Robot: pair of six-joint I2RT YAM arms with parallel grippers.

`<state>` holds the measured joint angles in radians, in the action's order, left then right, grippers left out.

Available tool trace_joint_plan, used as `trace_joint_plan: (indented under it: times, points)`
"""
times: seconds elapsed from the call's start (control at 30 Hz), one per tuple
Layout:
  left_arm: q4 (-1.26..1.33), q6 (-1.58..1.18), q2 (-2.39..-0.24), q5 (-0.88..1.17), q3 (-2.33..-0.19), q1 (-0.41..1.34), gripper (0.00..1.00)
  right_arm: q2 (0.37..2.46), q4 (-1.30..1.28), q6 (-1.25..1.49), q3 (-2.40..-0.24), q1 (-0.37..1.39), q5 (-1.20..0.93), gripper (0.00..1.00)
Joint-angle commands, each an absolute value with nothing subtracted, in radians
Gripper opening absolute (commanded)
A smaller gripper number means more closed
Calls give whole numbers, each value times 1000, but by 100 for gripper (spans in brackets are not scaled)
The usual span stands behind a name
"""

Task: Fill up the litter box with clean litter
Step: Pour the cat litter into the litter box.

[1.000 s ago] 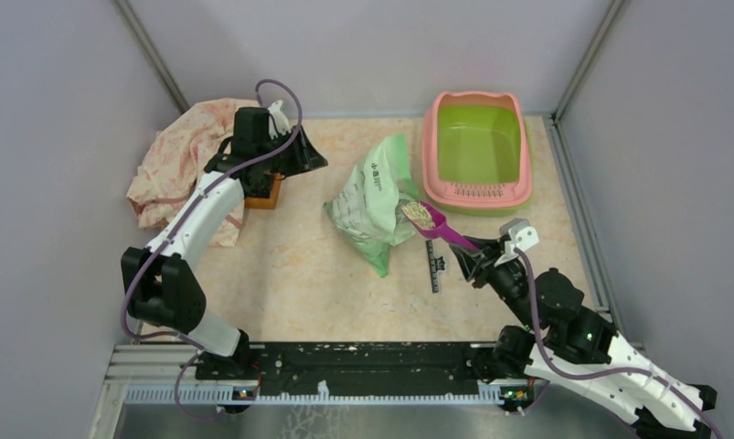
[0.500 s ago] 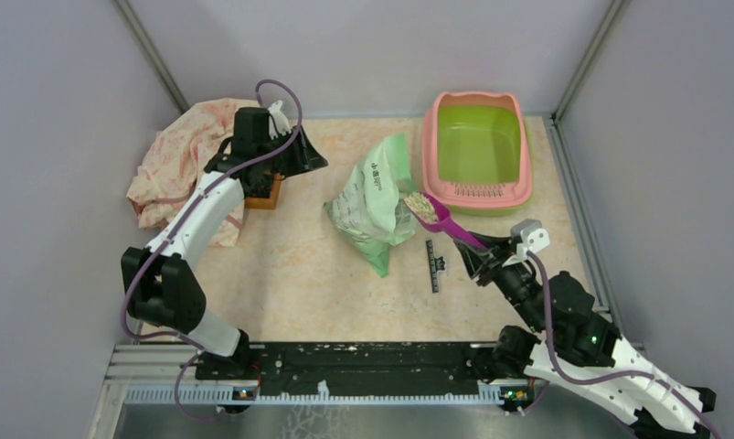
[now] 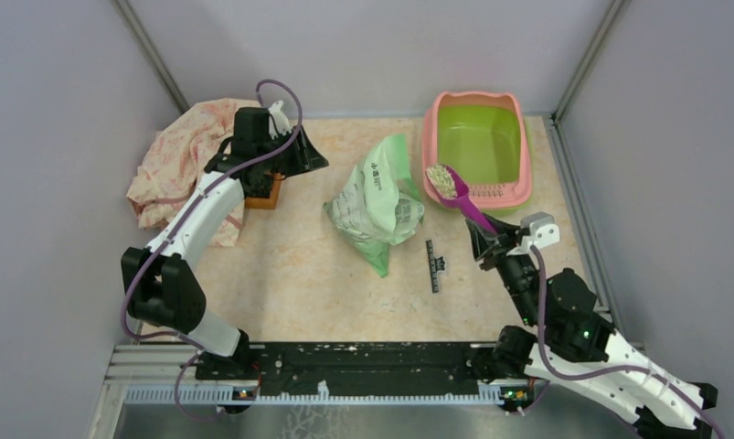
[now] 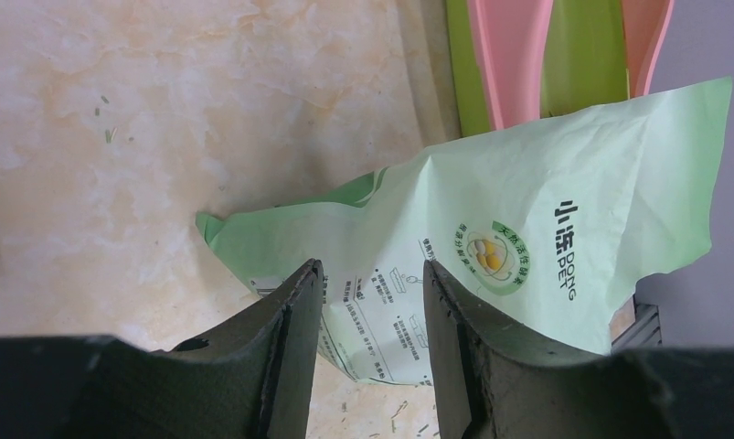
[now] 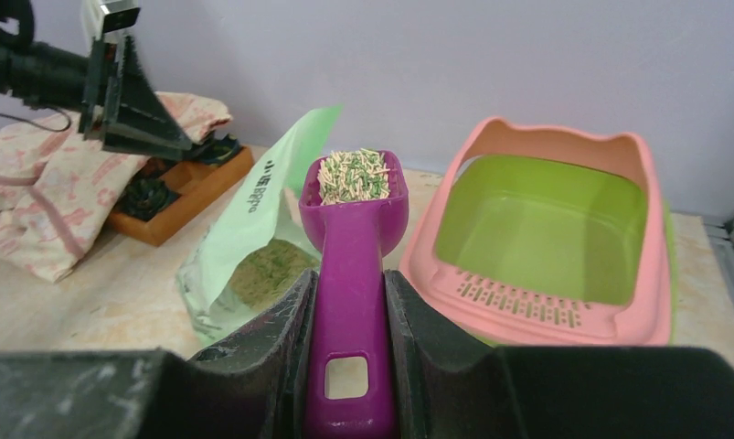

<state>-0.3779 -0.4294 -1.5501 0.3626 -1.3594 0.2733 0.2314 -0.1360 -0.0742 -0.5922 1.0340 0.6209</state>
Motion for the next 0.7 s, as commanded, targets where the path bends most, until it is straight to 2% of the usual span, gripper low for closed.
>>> trace_joint_plan:
  times: [0.0,0.3,0.53,0.67]
  points:
    - [-350,-428,-1547,386,-1371,278,51,305,53,-164,-642,1042,750,0]
    - [-345,-420,-1549,397,-1373,276,51,538,133,-248,-750,1007,923,0]
    - [-339,-420,-1540,423,-1370,266,51,739,-55,-31,-912,643,664,0]
    - [-340,-419,-1534,437,-1366,259,51,879,-118,30,-1035,505,520,0]
